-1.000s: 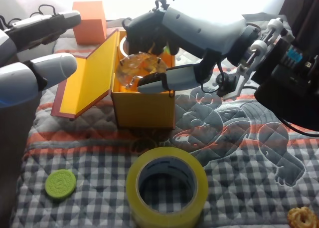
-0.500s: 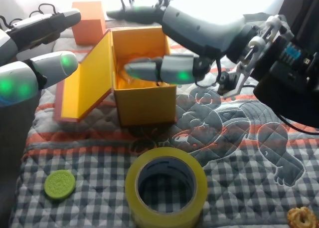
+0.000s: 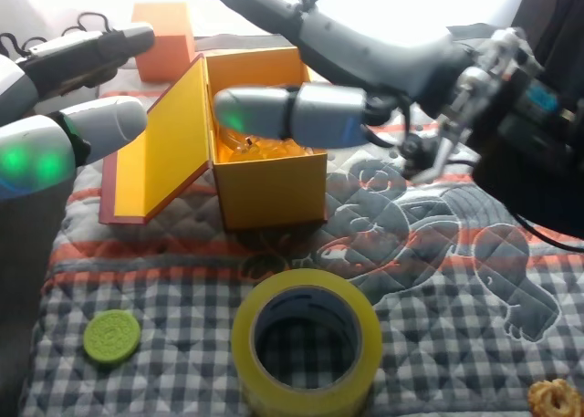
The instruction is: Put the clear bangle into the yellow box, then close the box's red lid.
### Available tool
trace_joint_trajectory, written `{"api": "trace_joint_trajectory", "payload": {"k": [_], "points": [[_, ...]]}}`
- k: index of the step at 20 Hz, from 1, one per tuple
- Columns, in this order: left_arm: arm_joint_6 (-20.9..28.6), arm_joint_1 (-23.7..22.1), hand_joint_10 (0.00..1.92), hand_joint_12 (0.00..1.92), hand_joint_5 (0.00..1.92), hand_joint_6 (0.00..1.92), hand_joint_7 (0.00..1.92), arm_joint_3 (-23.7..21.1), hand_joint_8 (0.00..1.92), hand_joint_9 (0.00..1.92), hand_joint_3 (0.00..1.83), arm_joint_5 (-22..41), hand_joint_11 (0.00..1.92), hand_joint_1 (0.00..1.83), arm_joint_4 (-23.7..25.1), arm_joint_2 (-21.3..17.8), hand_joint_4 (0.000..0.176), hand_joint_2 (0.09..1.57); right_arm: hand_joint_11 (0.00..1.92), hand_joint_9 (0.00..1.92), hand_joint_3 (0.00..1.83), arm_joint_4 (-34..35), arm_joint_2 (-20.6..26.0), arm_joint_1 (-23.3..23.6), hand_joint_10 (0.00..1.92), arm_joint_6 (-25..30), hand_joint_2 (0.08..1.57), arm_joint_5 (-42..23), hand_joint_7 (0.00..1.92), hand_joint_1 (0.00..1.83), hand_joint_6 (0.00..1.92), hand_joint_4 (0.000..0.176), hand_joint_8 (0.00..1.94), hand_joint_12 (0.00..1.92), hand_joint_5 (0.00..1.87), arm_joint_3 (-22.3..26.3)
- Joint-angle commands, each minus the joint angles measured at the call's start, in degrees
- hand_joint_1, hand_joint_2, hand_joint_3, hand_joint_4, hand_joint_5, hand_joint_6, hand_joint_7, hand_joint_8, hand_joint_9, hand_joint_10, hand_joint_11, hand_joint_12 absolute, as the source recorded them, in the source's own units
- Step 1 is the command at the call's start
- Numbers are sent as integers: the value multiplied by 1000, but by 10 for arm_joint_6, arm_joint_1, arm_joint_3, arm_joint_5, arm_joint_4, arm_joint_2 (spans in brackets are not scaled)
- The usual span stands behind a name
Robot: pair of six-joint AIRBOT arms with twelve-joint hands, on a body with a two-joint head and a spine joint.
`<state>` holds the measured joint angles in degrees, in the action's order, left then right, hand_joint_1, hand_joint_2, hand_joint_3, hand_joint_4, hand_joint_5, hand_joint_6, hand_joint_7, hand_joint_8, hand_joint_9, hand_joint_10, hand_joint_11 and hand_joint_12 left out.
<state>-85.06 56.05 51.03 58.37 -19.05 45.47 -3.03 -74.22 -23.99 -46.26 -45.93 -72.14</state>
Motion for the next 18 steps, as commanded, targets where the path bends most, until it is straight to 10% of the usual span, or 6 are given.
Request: {"api": "trace_joint_trajectory", "payload": {"k": [1, 2, 4, 8, 17, 18], "points": [[5, -6, 1, 527, 334, 3, 326, -3, 2, 315, 2, 76, 0, 140, 4, -5, 167, 1233, 2, 100, 7, 7, 26, 0, 15, 2, 1146, -96, 76, 0, 0, 76, 3, 519, 0, 6], [5, -1, 0, 529, 304, 0, 308, -10, 0, 311, 4, 84, 0, 118, 4, -11, 172, 1238, 0, 99, 2, 7, 58, -7, 10, 2, 1140, -116, 42, 0, 5, 94, 4, 696, 38, 21], [5, 17, 0, 561, 310, 3, 310, -28, 1, 313, 2, 104, 0, 160, 7, -28, 165, 1240, 0, 3, 0, 12, 109, -30, 0, 2, 1100, -162, 26, 0, 1, 77, 0, 27, 56, 44], [14, 57, 7, 591, 360, 9, 359, -64, 10, 335, 2, 126, 0, 153, 27, -74, 162, 1242, 3, 7, 4, 38, 172, -91, 0, -3, 1124, -242, 64, 0, 6, 112, 0, 1, 57, 81], [118, 172, 2, 669, 337, 0, 481, -105, 1, 458, 2, 140, 1, 4, 104, -130, 55, 1347, 0, 9, 0, 93, 231, -211, 3, -19, 1162, -347, 189, 0, 19, 137, 2, 0, 188, 143], [119, 172, 1, 653, 345, 2, 502, -105, 5, 435, 2, 120, 0, 0, 117, -128, 21, 1355, 0, 17, 0, 95, 230, -211, 3, -19, 1159, -347, 201, 5, 11, 152, 2, 0, 230, 143]]}}
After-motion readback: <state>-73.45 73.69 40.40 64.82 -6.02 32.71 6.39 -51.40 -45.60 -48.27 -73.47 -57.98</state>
